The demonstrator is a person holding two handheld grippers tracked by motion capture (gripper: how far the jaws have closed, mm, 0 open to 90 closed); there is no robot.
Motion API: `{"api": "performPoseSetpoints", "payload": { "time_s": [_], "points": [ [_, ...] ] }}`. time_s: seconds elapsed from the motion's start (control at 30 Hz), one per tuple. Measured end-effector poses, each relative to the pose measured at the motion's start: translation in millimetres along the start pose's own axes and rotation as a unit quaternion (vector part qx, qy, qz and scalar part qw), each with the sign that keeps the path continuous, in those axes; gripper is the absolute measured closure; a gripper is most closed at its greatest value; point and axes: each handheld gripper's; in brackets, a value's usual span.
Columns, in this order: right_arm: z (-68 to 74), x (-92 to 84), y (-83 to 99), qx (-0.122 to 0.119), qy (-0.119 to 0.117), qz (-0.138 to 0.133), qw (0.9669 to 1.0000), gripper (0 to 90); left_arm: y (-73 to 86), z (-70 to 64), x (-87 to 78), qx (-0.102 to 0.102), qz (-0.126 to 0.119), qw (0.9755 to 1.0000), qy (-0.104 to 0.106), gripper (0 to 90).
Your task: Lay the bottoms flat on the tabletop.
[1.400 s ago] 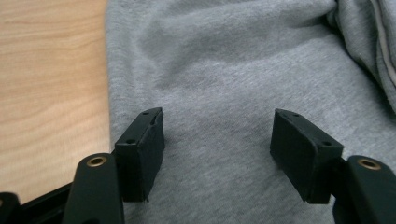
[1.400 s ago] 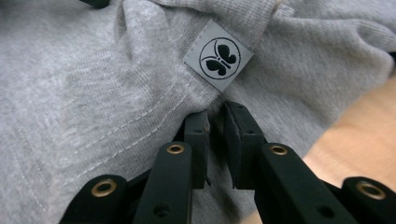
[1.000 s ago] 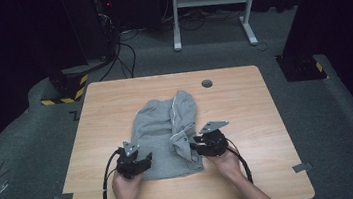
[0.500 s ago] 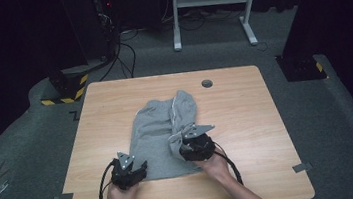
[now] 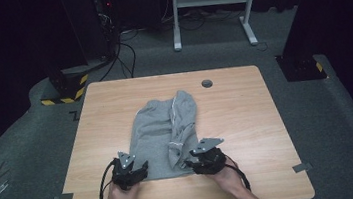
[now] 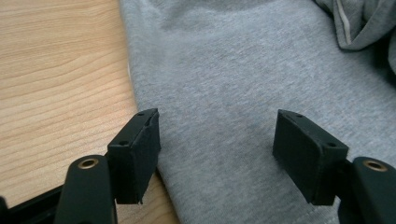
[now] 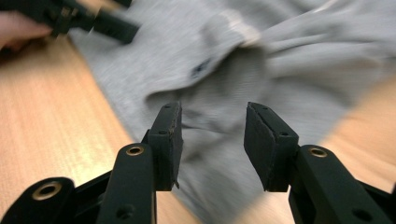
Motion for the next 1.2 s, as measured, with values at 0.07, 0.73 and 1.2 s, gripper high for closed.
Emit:
{"api": "performPoseSetpoints", "payload": {
  "time_s": [0.07, 0.73, 1.2],
  "points": [
    [-4.7, -9.4, -1.1, 0.011, 0.01, -0.019, 0.9997, 54.7, -0.2, 0.0, 0.2, -0.002, 0.0, 1.0, 0.0, 32.1],
    [-24.0, 2.1, -5.5, 0.021, 0.013, -0.027, 0.9993, 83.8, -0.2, 0.1, 0.5, -0.004, 0.0, 1.0, 0.001, 31.6],
    [-54.0, -86.9, 48.5, 0.05, 0.123, -0.037, 0.9904, 83.7, -0.7, 0.3, 1.2, -0.007, 0.0, 1.0, 0.002, 31.6]
  ]
}}
Point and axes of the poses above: each handheld gripper's, and its own axes: x roughly forward along the jaws, y roughly out of its underside, z roughly to its left, and after that the axes turned 5 degrees about -z, right-handed
